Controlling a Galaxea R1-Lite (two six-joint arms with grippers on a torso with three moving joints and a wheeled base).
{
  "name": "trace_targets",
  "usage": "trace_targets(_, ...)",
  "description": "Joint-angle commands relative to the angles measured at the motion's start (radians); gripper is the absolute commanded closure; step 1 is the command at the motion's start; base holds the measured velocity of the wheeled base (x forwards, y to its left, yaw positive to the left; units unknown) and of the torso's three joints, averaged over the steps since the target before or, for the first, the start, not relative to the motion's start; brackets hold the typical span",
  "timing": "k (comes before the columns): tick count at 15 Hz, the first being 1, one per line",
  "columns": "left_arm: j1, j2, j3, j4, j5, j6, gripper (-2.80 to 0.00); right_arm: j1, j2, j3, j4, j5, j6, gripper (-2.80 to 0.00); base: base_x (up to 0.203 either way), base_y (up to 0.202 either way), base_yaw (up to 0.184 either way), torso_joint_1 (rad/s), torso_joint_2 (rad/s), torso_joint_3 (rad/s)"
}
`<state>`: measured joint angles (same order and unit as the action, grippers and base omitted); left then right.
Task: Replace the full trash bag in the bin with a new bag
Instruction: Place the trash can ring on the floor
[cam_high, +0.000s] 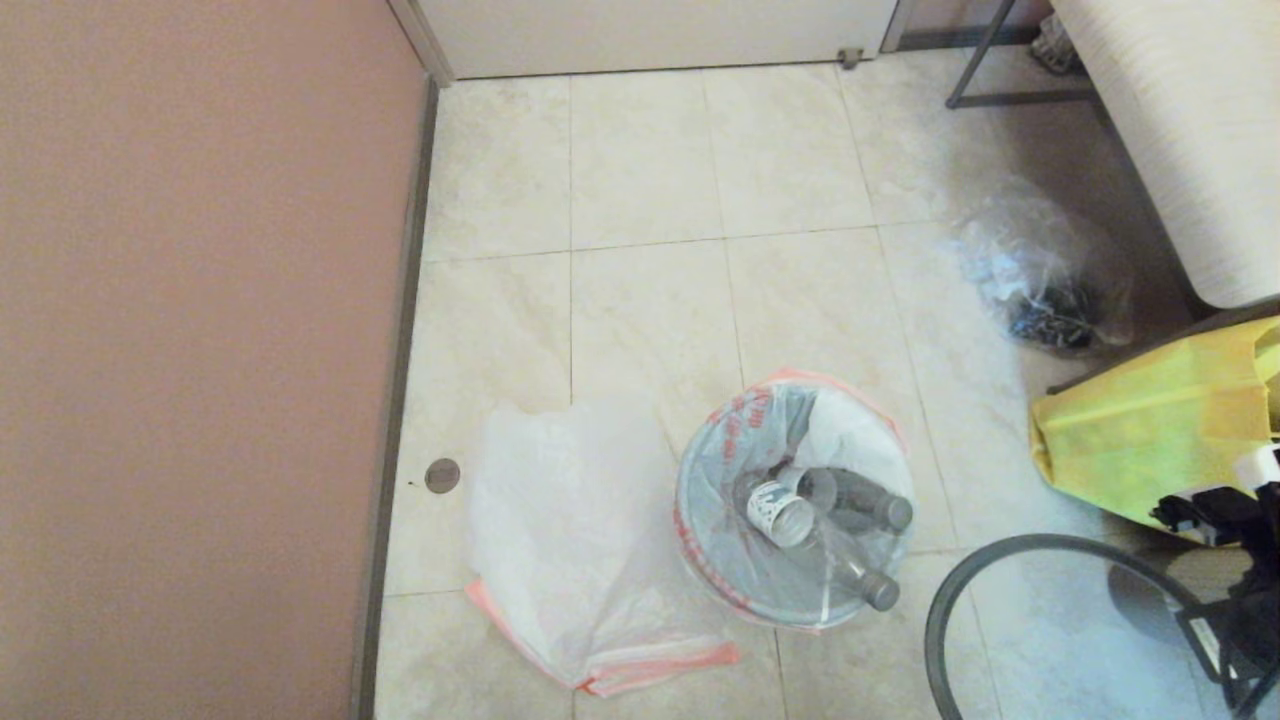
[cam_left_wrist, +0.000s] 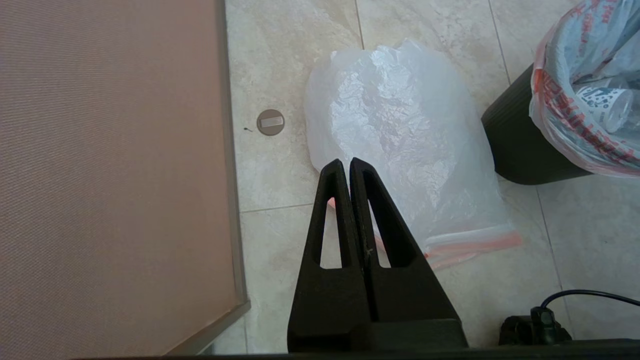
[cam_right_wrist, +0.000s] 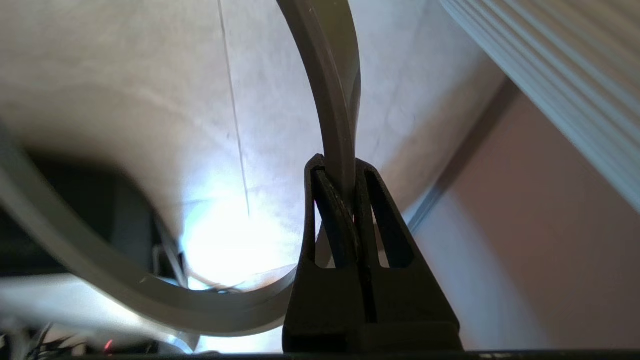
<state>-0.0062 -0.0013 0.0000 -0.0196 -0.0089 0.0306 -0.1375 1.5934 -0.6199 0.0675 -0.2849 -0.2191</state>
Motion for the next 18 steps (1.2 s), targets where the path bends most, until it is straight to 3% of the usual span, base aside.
trace_targets(1, 0.000, 0.001, 0.008, 0.000, 0.000, 0.000, 0.00, -0.020, 0.251, -0.015, -0.111, 0.010, -0.021, 0.00, 0.000, 0.000, 0.000, 0.000, 0.00, 0.000)
trace_targets(4, 0.000, 0.001, 0.008, 0.000, 0.000, 0.000, 0.00, -0.032, 0.522, -0.156, -0.243, 0.054, -0.053, 0.00, 0.000, 0.000, 0.000, 0.000, 0.00, 0.000)
trace_targets(7, 0.000, 0.001, 0.008, 0.000, 0.000, 0.000, 0.00, -0.035, 0.638, -0.305, -0.297, 0.150, -0.071, 0.00, 0.000, 0.000, 0.000, 0.000, 0.00, 0.000)
trace_targets(12, 0.000, 0.001, 0.008, 0.000, 0.000, 0.000, 0.00, -0.068, 0.708, -0.333, -0.301, 0.134, -0.082, 0.00, 0.000, 0.000, 0.000, 0.000, 0.00, 0.000)
trace_targets(18, 0.000, 0.001, 0.008, 0.000, 0.000, 0.000, 0.00, -0.070, 0.549, -0.236, -0.298, 0.155, -0.084, 0.00, 0.000, 0.000, 0.000, 0.000, 0.00, 0.000)
